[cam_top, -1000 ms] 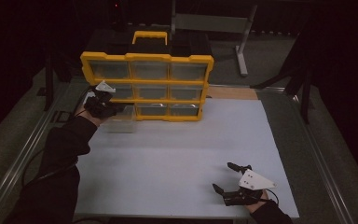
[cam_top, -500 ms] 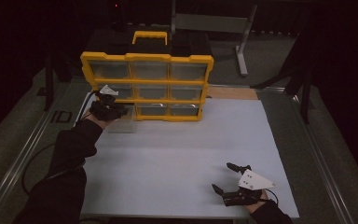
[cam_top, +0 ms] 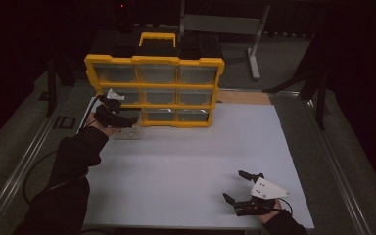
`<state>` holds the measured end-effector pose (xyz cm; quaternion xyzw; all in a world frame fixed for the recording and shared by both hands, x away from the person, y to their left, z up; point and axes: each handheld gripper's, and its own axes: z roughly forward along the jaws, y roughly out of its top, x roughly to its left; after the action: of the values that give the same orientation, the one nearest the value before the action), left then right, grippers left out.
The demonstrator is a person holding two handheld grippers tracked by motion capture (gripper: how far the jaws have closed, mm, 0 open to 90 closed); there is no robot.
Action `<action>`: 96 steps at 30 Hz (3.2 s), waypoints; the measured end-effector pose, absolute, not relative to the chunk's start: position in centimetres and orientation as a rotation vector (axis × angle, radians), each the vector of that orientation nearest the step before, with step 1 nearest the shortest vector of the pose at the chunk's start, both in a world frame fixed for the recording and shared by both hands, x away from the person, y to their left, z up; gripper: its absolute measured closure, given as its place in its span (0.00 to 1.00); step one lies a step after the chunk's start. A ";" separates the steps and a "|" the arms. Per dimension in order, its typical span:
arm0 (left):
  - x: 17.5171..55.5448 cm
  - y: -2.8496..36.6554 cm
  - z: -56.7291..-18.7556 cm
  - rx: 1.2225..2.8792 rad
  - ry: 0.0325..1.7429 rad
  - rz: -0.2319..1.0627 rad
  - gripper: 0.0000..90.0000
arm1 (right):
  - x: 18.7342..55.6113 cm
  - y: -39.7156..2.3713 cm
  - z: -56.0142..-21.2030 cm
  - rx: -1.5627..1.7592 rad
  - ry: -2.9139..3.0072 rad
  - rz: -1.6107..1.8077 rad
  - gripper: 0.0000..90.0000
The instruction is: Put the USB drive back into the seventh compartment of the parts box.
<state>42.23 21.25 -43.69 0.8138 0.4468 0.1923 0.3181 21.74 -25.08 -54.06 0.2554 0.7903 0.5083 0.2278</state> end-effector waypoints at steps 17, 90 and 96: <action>41.4 21.5 -43.4 2.143 1.184 0.483 0.02 | 21.8 -25.0 -54.1 0.705 2.177 1.410 0.11; 28.4 22.4 -52.0 2.109 0.966 0.400 0.00 | 21.9 -24.9 -54.2 0.705 2.192 1.396 0.11; 27.1 22.5 -53.0 2.124 0.947 0.387 0.00 | 21.9 -24.9 -54.2 0.703 2.191 1.393 0.11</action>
<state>27.13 22.52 -53.01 0.8327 0.3710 0.1518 0.3821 21.94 -24.89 -54.16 0.2546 0.7939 0.5048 0.2238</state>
